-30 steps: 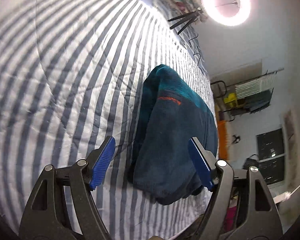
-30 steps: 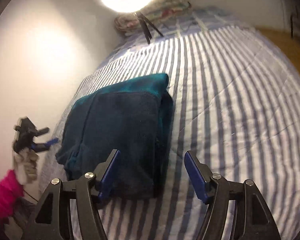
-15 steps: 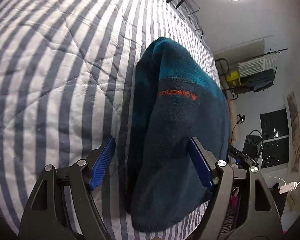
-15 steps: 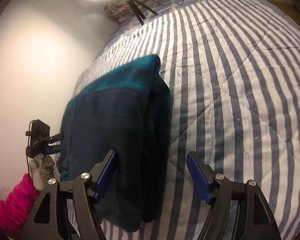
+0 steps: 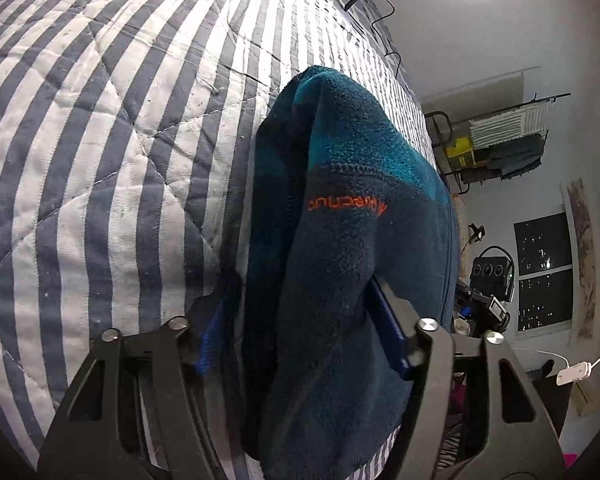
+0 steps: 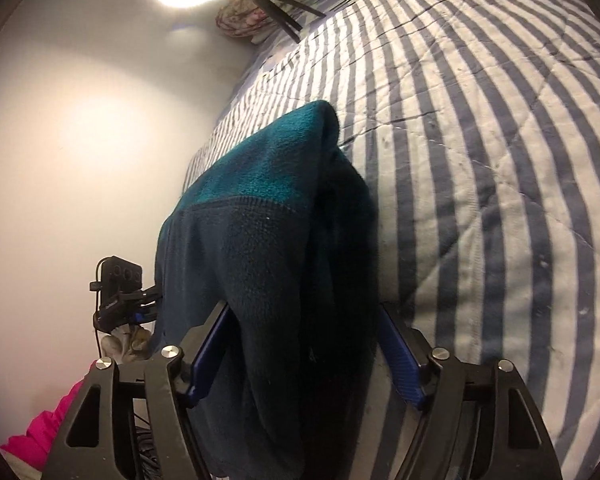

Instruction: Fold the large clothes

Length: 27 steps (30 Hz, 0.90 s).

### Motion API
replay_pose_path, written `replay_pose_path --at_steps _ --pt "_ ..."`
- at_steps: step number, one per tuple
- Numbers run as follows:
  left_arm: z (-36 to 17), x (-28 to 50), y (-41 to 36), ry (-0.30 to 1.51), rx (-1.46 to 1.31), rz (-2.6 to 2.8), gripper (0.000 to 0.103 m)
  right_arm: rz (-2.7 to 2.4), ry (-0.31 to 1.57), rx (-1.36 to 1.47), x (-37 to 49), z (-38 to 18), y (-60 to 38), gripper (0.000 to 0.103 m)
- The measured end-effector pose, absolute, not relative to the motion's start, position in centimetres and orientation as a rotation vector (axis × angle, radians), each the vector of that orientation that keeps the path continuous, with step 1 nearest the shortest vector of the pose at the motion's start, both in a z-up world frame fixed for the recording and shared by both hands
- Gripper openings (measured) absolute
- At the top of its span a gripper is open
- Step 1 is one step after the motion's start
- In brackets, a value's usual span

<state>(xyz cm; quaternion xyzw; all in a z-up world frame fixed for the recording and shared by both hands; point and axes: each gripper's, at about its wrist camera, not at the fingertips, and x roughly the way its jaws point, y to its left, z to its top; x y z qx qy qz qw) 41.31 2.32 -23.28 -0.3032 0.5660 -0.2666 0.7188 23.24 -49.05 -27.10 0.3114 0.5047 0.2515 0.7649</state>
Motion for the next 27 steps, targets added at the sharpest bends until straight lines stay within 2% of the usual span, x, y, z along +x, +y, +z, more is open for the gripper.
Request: replay_pose_path --at_steps 1,2,6,9,12,13,14,16,18,20,21,22,24,27 --pt "-23.4 41.4 2.1 1.259 -0.691 -0.608 0.048 0.549 1.1 0.68 23.3 -27.1 -48.8 0.07" --pt "-23.5 41.4 2.0 1.262 -0.698 -0.604 0.048 0.555 1.103 0.678 23.4 -27.2 -48.4 0.065" --pt "-22.9 41.4 0.7 1.268 -0.62 -0.572 0.047 0.549 1.117 0.65 23.1 -26.9 -47.1 0.058" --pt "-22.5 41.4 0.3 1.259 -0.587 -0.564 0.044 0.535 1.118 0.606 23.0 -26.3 -46.3 0.048" --pt "-22.0 41.1 0.0 1.234 -0.55 -0.561 0.043 0.532 1.109 0.56 22.6 -25.7 -46.1 0.046" --pt "-21.9 41.0 -0.1 1.227 -0.535 -0.553 0.048 0.532 1.105 0.562 22.5 -25.7 -46.2 0.047" --pt "-22.0 41.0 0.1 1.226 -0.528 -0.535 0.063 0.528 1.101 0.566 22.5 -25.7 -46.3 0.056" --pt "-22.7 41.3 0.2 1.232 -0.566 -0.527 0.07 0.49 1.111 0.58 22.5 -26.2 -46.6 0.067" --pt "-22.9 41.4 0.4 1.223 -0.593 -0.541 0.071 0.498 1.115 0.624 22.7 -26.6 -46.8 0.067" --pt "-23.1 41.5 0.4 1.211 -0.601 -0.553 0.071 0.525 1.113 0.628 22.8 -26.7 -46.7 0.052" --pt "-23.1 41.4 0.3 1.208 -0.602 -0.554 0.067 0.525 1.113 0.63 22.8 -26.6 -46.5 0.051" --pt "-23.0 41.4 0.1 1.214 -0.603 -0.569 0.049 0.519 1.11 0.621 22.7 -26.4 -46.2 0.047" --pt "-22.5 41.2 -0.4 1.209 -0.573 -0.554 0.043 0.506 1.108 0.573 22.6 -25.7 -45.8 0.039" --pt "-20.9 40.7 -1.6 1.175 -0.476 -0.537 0.034 0.479 1.087 0.483 22.3 -23.8 -45.0 0.034"
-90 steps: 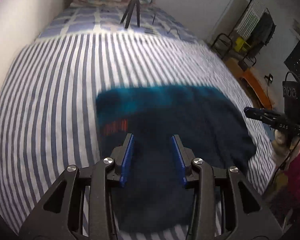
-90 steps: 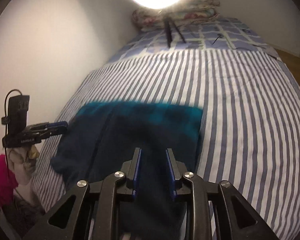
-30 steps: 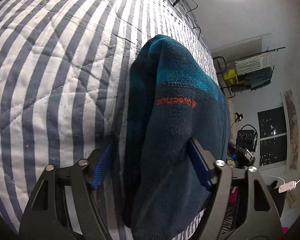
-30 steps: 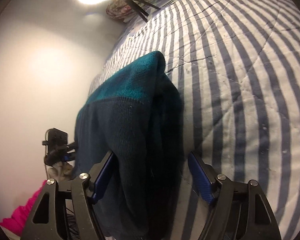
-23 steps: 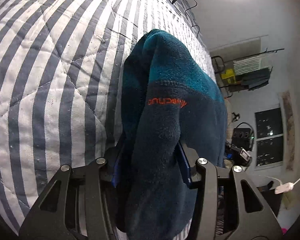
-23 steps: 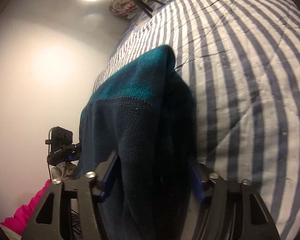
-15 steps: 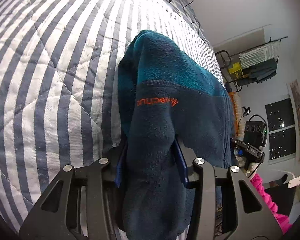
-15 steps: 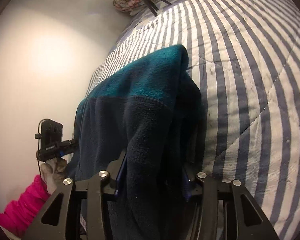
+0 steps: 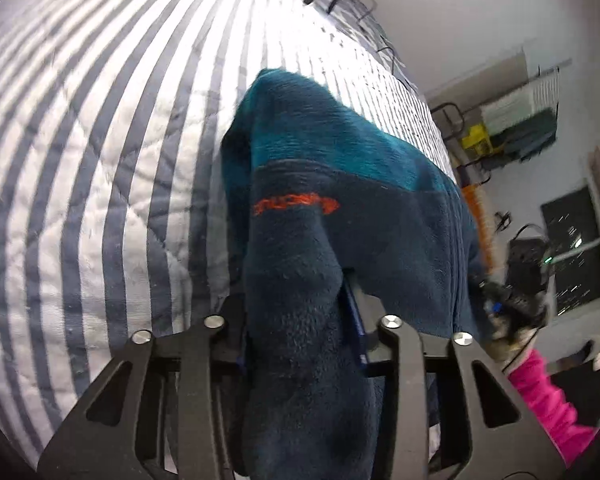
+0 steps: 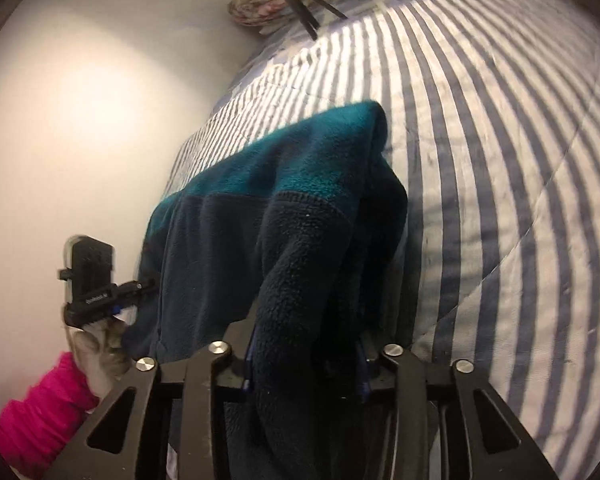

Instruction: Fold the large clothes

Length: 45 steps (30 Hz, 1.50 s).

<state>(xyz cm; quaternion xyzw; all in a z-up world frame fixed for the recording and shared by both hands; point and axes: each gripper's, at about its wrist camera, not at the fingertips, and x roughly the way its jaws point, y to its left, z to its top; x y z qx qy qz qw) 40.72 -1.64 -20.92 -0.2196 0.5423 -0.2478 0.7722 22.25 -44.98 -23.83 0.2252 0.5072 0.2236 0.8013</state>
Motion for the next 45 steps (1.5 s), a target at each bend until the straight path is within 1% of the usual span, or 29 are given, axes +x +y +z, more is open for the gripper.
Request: replay_pose_path --at_steps 2,5,10,17,22,30,37,45 --pt "-19.9 40.4 -1.9 1.158 -0.458 -0.536 0.031 0.459 1.076 0.427 21.9 -22.7 -44.5 0.032" --pt "-18.5 40.0 -2.5 1.132 -0.421 -0.54 0.029 0.44 1.054 0.364 21.5 -21.3 -43.7 0.031" --pt "-16.0 39.3 -4.5 1.075 -0.339 -0.575 0.027 0.43 1.015 0.309 20.8 -19.3 -43.4 0.029" --pt "-15.0 40.7 -7.9 1.055 -0.304 -0.629 0.027 0.384 0.961 0.299 20.9 -17.2 -46.0 0.028" --pt "-14.3 43.4 -11.5 1.031 -0.289 -0.674 0.027 0.333 0.912 0.289 22.0 -15.7 -49.4 0.028" --pt "-13.3 49.4 -18.5 0.989 -0.268 -0.747 0.027 0.243 0.856 0.263 26.2 -13.4 -55.5 0.028" --pt "-13.4 55.9 -24.9 0.956 -0.293 -0.787 0.026 0.164 0.811 0.241 31.7 -11.6 -60.8 0.028" --pt "-14.0 62.3 -30.9 0.921 -0.305 -0.798 0.026 0.094 0.763 0.204 38.1 -11.2 -64.9 0.027"
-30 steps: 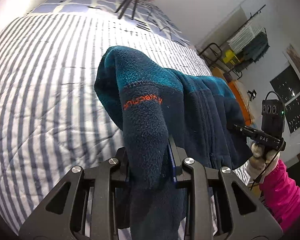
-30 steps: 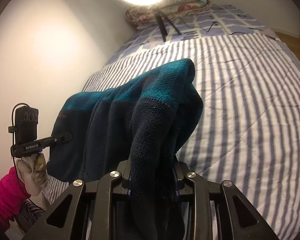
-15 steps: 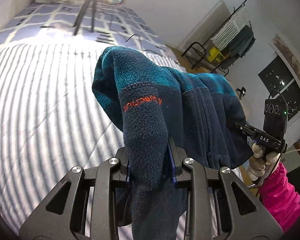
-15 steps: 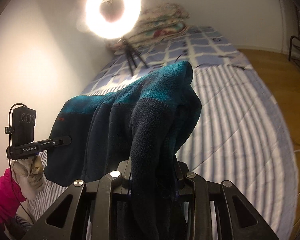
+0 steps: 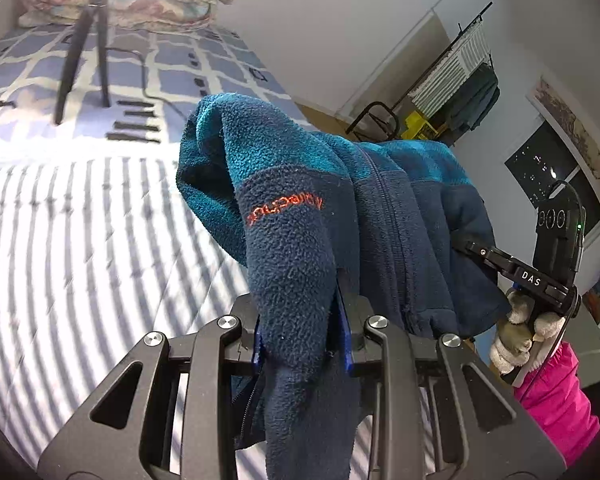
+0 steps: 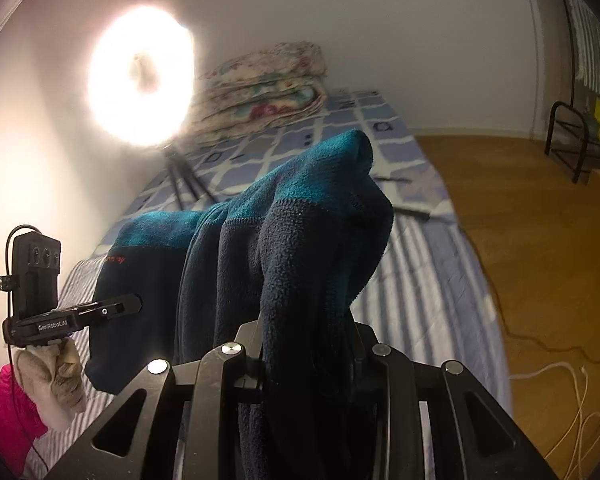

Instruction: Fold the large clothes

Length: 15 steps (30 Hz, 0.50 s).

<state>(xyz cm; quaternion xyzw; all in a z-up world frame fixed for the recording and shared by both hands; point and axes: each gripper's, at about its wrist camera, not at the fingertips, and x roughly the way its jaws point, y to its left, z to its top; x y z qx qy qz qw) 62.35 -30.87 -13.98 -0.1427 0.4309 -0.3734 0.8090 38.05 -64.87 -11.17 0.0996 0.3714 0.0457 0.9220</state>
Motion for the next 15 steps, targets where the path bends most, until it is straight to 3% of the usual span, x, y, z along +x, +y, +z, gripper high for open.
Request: replay_pose_path --at_steps 10,15 --pt "-17.1 67.8 -34.7 0.92 -0.316 -0.77 0.026 0.049 0.765 0.204 43.7 -14.7 -68.0 0.027" --pt "-20.6 70.5 -34.0 1.007 -0.297 -0.648 0.029 -0.071 0.875 0.199 45.8 -18.9 -70.3 0.032"
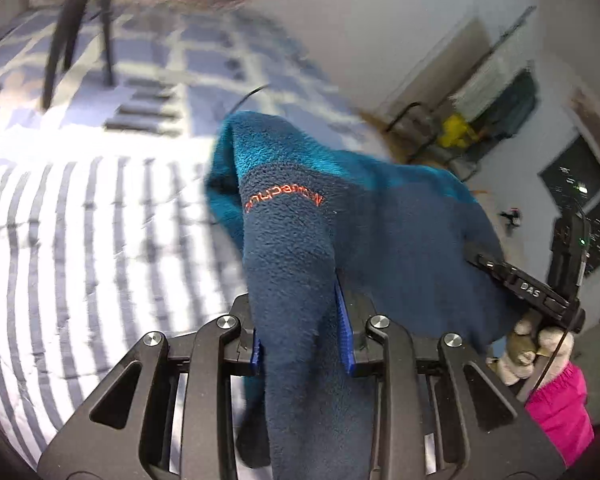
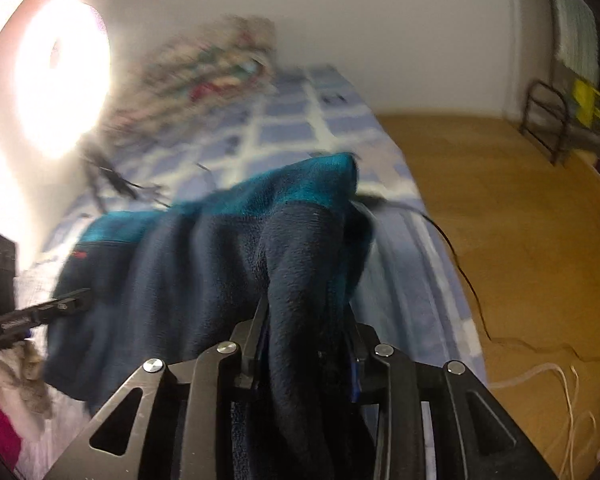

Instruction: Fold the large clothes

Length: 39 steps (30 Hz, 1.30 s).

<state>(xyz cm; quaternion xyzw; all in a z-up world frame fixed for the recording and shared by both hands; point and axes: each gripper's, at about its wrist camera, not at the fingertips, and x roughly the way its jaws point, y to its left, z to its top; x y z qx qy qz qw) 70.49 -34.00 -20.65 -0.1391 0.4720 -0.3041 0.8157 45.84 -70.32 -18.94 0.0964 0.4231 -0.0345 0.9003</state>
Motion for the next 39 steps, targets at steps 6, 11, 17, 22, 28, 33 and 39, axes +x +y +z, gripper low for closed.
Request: replay_pose_path --at_steps 6,11,17,22,28,33,39 --pt "-21.9 70.5 -33.6 0.986 -0.27 -0.643 0.042 -0.114 0.891 0.195 46.0 -20.6 -71.5 0.04" --pt "-21.4 70.0 -32.7 0.976 -0.27 -0.624 0.05 -0.14 0.876 0.16 45.3 -19.4 -71.1 0.04" --pt "-18.2 67.4 -31.8 0.948 -0.221 -0.619 0.05 -0.148 0.825 0.178 43.3 -16.5 -70.3 0.04" --pt "-13.7 63.4 -30.5 0.894 -0.182 -0.625 0.05 -0.135 0.796 0.158 40.1 -12.9 -68.1 0.04" --pt "-7.6 56.8 -29.2 0.818 -0.125 -0.65 0.05 -0.121 0.761 0.11 35.1 -7.7 -64.2 0.04" --pt "-3.5 50.4 -27.7 0.764 -0.091 -0.663 0.05 -0.104 0.719 0.08 29.9 -3.7 -60.3 0.04" --pt "0.2 42.4 -26.0 0.704 -0.053 -0.667 0.05 -0.086 0.675 0.087 22.7 -0.2 -56.4 0.04"
